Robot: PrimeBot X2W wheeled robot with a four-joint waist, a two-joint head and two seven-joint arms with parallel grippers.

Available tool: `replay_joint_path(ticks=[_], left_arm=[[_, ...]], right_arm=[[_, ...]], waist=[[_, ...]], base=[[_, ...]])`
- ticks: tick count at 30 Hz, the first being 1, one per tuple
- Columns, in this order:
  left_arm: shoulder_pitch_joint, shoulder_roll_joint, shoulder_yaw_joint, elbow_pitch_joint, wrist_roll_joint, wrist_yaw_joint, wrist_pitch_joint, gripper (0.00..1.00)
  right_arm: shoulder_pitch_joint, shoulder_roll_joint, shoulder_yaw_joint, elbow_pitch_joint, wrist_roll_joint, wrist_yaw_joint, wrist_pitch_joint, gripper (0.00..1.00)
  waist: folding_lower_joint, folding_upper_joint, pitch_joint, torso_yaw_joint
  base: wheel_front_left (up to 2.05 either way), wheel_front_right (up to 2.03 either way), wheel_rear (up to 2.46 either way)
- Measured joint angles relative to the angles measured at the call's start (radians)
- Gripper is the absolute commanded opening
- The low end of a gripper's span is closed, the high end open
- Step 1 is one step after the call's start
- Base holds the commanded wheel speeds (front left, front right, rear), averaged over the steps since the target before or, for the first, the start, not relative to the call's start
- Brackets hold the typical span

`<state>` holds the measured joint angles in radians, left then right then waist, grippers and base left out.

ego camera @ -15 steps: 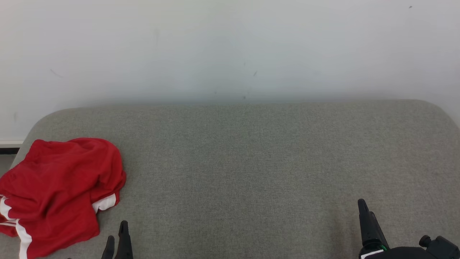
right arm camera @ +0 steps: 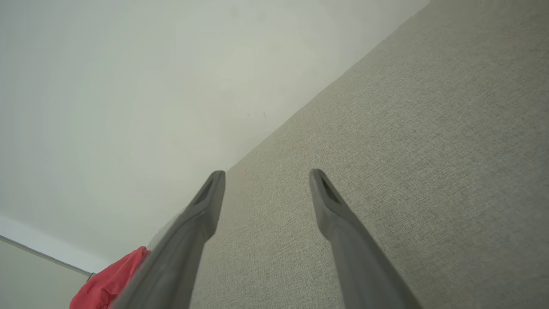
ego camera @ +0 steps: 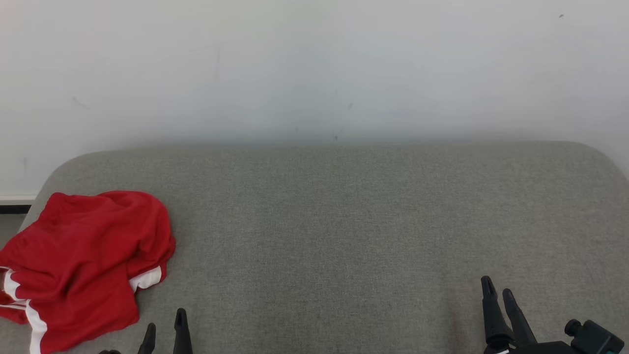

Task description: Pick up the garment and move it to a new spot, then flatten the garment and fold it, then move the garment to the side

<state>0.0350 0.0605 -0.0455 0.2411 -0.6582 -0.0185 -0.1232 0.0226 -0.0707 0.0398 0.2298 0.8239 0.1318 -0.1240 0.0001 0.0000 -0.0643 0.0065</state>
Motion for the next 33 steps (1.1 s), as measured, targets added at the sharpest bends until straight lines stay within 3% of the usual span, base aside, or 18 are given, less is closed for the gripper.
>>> replay_joint_path(ticks=[17,33], left_arm=[[0.009,0.020,-0.028,-0.007,0.222,0.011,-0.044,1.00],[0.025,0.027,-0.046,-0.004,0.358,0.010,-0.080,1.00]], right_arm=[[0.019,-0.001,-0.007,0.004,-0.234,0.000,-0.010,1.00],[0.039,0.010,-0.013,-0.006,-0.386,0.000,-0.022,1.00]], waist=[[-0.0001,0.0000,-0.018,0.002],[-0.0001,0.0000,-0.037,0.006]], base=[[0.00,0.00,0.00],[0.00,0.00,0.00]])
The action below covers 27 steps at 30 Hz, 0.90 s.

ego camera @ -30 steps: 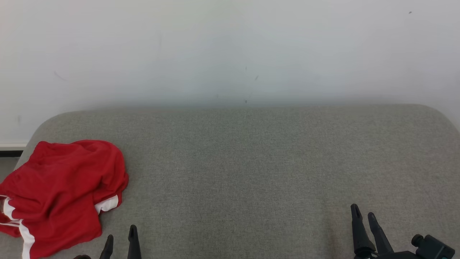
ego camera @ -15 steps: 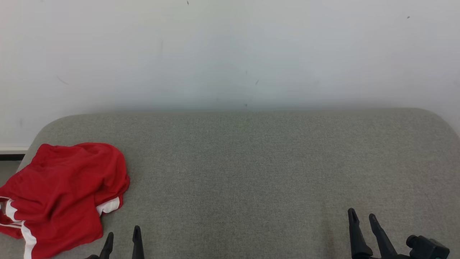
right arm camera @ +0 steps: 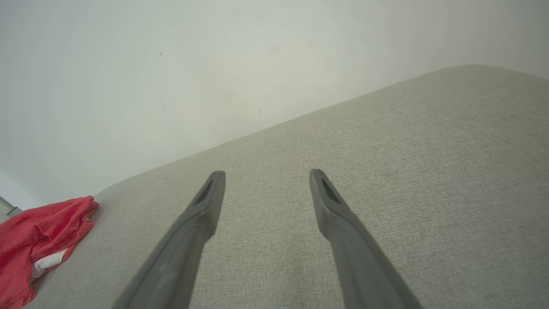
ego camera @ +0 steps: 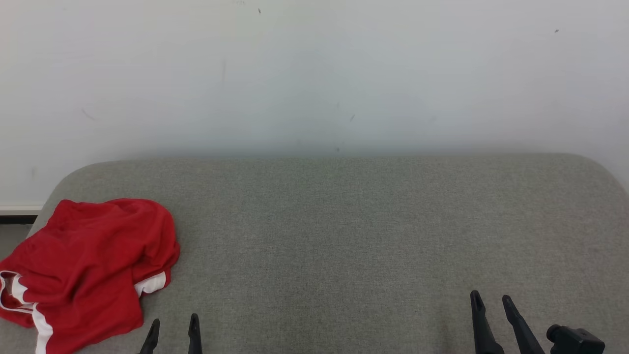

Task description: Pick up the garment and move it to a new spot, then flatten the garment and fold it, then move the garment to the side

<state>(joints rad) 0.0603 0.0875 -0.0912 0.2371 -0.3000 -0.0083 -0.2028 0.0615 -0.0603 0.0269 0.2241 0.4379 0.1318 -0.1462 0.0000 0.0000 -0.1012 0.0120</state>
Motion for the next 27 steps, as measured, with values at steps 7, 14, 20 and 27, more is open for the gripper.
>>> replay_joint_path(ticks=[7,14,20,27], left_arm=[[0.006,-0.003,0.004,-0.004,0.032,0.001,-0.016,1.00],[0.012,-0.010,0.011,-0.006,0.068,0.000,-0.030,1.00],[0.016,-0.013,0.013,-0.004,0.109,-0.001,-0.041,1.00],[0.018,-0.018,0.015,-0.004,0.145,-0.002,-0.052,1.00]], right_arm=[[0.007,0.005,-0.003,-0.004,-0.063,0.000,-0.001,1.00],[0.015,0.007,-0.017,-0.013,-0.158,0.000,-0.009,1.00],[0.021,0.008,-0.033,-0.016,-0.244,0.000,-0.015,1.00],[0.029,0.009,-0.038,-0.018,-0.304,0.000,-0.018,1.00]], waist=[[0.0000,0.0000,-0.006,0.000],[0.0000,0.0000,-0.010,0.002],[0.0000,0.0000,-0.017,0.004],[0.0000,0.0000,-0.023,0.004]], base=[[0.00,0.00,0.00],[0.00,0.00,0.00],[0.00,0.00,0.00],[0.00,0.00,0.00]])
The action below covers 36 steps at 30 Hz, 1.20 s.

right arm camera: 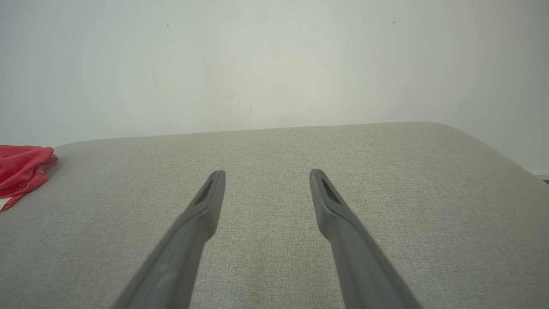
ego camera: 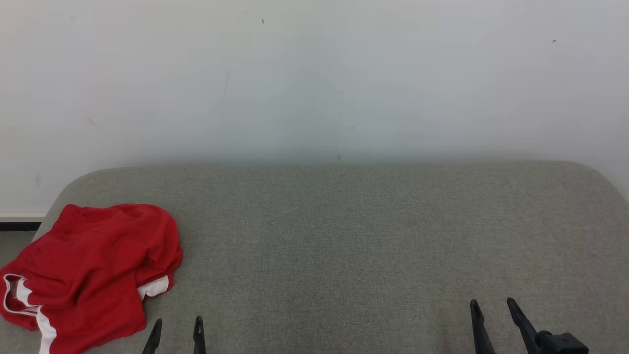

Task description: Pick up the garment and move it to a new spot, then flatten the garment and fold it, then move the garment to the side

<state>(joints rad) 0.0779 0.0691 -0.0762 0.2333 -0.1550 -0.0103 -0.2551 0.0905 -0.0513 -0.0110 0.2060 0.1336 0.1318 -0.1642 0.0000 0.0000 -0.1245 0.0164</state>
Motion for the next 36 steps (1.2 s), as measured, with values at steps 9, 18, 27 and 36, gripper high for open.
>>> replay_joint_path(ticks=[9,18,27,36], left_arm=[[0.002,-0.007,0.005,0.004,0.024,-0.007,-0.007,1.00],[0.002,-0.010,0.010,0.009,0.024,-0.008,-0.007,1.00],[0.001,-0.013,0.015,0.014,0.025,-0.009,-0.007,1.00],[0.000,-0.008,0.042,0.018,0.030,-0.008,-0.007,1.00]], right_arm=[[0.003,0.000,-0.009,0.000,-0.037,0.000,0.006,1.00],[0.005,0.000,-0.007,0.002,-0.030,0.000,0.007,1.00],[0.021,0.000,-0.011,0.001,-0.023,0.000,0.006,1.00],[0.027,0.002,-0.005,0.009,0.004,0.000,-0.007,1.00]], waist=[[0.0000,0.0000,0.000,0.002],[0.0000,0.0000,0.000,0.004],[0.0000,0.0000,-0.003,0.036],[0.0000,0.0000,-0.007,0.133]], base=[[0.00,0.00,0.00],[0.00,0.00,0.00],[0.00,0.00,0.00],[0.00,0.00,0.00]])
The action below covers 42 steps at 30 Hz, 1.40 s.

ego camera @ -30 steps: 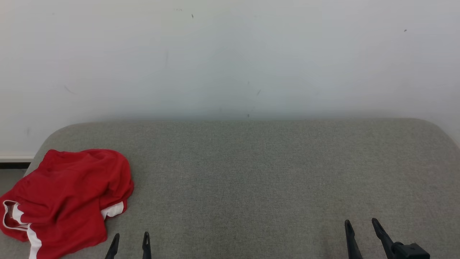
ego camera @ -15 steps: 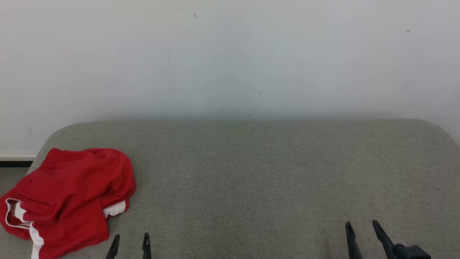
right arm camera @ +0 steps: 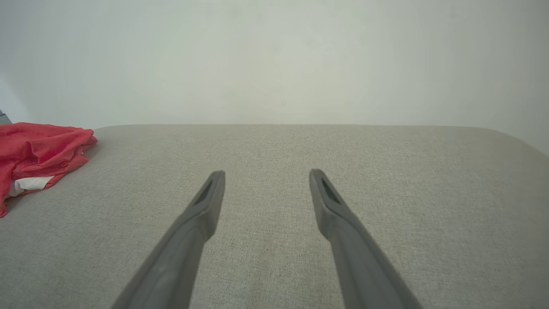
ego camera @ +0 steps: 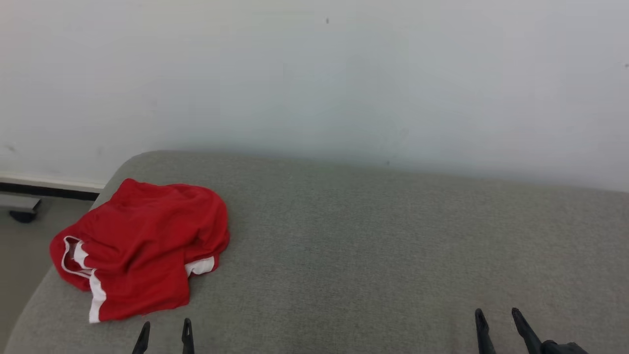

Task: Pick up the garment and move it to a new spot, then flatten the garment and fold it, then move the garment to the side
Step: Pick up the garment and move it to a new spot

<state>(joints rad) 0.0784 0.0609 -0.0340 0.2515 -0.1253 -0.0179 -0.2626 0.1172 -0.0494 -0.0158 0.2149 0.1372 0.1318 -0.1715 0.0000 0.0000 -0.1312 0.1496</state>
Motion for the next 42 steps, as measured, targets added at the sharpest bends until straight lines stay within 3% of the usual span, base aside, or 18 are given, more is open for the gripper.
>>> replay_joint_path(ticks=[20,35,38,42], left_arm=[[0.026,0.033,0.062,-0.039,0.002,0.018,0.000,1.00],[0.030,0.022,0.082,-0.021,-0.017,0.025,0.000,1.00],[-0.043,0.025,0.080,0.012,-0.045,0.003,0.019,1.00],[-0.196,0.045,0.083,0.052,-0.103,-0.040,0.121,1.00]], right_arm=[[-0.047,-0.001,0.037,0.062,0.012,0.000,-0.039,1.00],[-0.065,-0.001,0.054,0.091,0.012,0.000,-0.053,1.00],[-0.056,-0.001,0.046,0.082,0.012,0.000,-0.051,1.00],[-0.043,-0.001,0.047,0.045,-0.002,0.000,-0.036,1.00]], waist=[[0.0000,0.0000,0.005,0.274],[0.0000,0.0001,0.029,0.299],[0.0000,0.0001,0.031,0.301],[0.0000,0.0001,0.037,0.299]], base=[[0.00,0.00,0.00],[0.00,0.00,0.00],[0.00,0.00,0.00],[0.00,0.00,0.00]])
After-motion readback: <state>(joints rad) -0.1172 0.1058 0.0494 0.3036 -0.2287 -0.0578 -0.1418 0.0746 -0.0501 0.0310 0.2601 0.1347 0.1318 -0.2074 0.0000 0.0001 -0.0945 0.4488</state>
